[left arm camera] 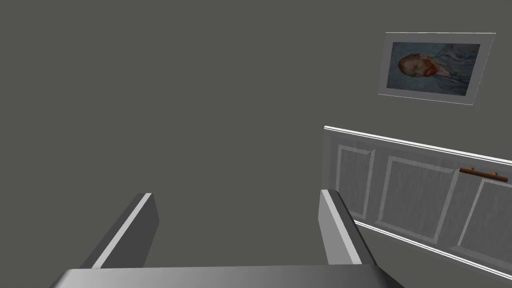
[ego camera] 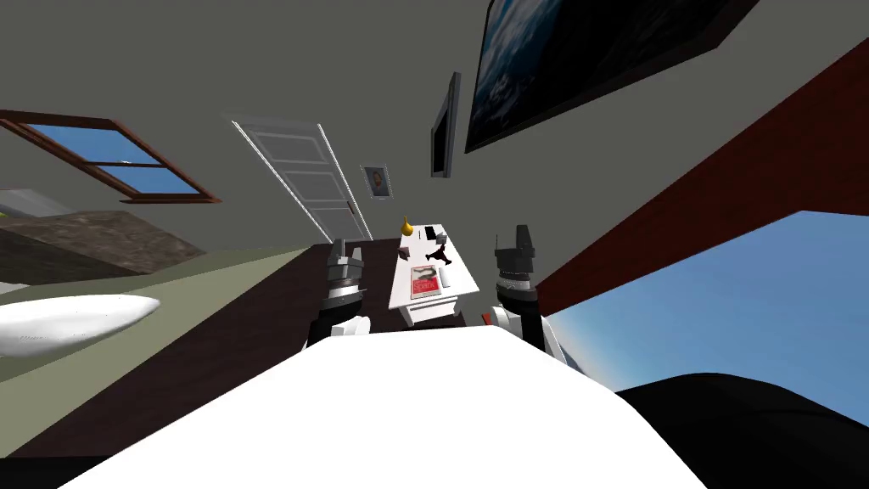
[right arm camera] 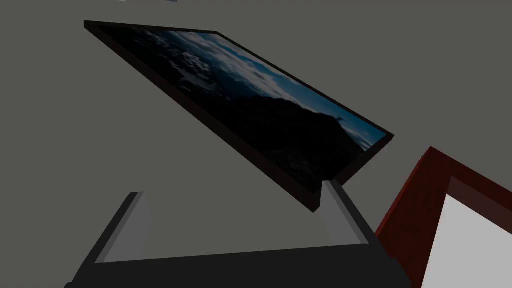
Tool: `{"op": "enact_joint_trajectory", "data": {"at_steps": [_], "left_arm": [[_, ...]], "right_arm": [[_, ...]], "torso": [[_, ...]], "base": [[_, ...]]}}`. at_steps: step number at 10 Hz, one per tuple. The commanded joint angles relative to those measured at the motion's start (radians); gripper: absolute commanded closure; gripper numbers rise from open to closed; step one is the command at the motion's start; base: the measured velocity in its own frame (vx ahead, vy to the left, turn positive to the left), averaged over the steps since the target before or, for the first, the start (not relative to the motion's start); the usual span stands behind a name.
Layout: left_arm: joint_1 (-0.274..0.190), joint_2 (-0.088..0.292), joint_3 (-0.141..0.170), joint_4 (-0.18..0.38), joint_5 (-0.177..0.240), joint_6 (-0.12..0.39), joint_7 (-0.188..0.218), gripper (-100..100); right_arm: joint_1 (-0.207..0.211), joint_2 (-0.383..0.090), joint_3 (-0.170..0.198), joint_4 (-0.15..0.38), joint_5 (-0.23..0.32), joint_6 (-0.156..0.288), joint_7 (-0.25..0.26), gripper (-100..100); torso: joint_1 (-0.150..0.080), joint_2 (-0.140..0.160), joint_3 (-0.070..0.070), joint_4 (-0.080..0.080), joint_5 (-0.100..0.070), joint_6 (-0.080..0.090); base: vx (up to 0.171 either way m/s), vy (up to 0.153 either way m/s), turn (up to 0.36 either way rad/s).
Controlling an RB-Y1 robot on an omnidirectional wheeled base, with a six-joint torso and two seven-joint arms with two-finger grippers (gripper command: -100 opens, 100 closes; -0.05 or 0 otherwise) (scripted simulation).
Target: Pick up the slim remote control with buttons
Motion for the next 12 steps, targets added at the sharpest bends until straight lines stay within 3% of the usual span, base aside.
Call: {"op": "enact_joint_trajectory", "data": {"at_steps": [1,5,6,9,10,11,12], "left_arm": [[0.000,0.000,0.000,0.000,0.000,0.000,0.000,0],[0.000,0.000,0.000,0.000,0.000,0.000,0.000,0],[0.000,0.000,0.000,0.000,0.000,0.000,0.000,0],[0.000,0.000,0.000,0.000,0.000,0.000,0.000,0],[0.000,0.000,0.000,0.000,0.000,0.000,0.000,0],[0.000,0.000,0.000,0.000,0.000,0.000,0.000,0],[0.000,0.000,0.000,0.000,0.000,0.000,0.000,0]], "right_arm": [[-0.018,-0.030,-0.033,0.039,0.000,0.032,-0.026,-100],[-0.072,-0.085,-0.120,0.140,-0.003,0.117,-0.096,-100],[-0.072,-0.085,-0.120,0.141,-0.003,0.118,-0.096,-100],[-0.132,-0.136,-0.215,0.235,-0.008,0.208,-0.178,-100],[-0.132,-0.136,-0.218,0.252,-0.008,0.217,-0.178,-100],[-0.155,-0.155,-0.256,0.286,-0.009,0.248,-0.210,-100],[-0.155,-0.155,-0.256,0.296,-0.009,0.256,-0.210,-100]], "torso": [[0.000,0.000,0.000,0.000,0.000,0.000],[-0.001,0.002,0.001,0.000,0.000,0.000],[-0.001,0.001,0.001,0.000,0.000,-0.001],[-0.001,0.001,0.001,0.000,0.000,-0.001],[-0.001,0.002,0.001,0.000,0.000,0.000],[-0.002,0.002,0.001,0.000,0.000,0.001],[-0.002,0.001,0.001,0.000,0.000,0.000]], "base": [[-0.015,-0.005,0.256],[-0.034,-0.013,0.261],[-0.022,-0.007,0.090],[-0.033,-0.005,0.338],[-0.029,-0.018,0.060],[-0.026,-0.005,0.214],[-0.019,-0.009,0.150]]}}
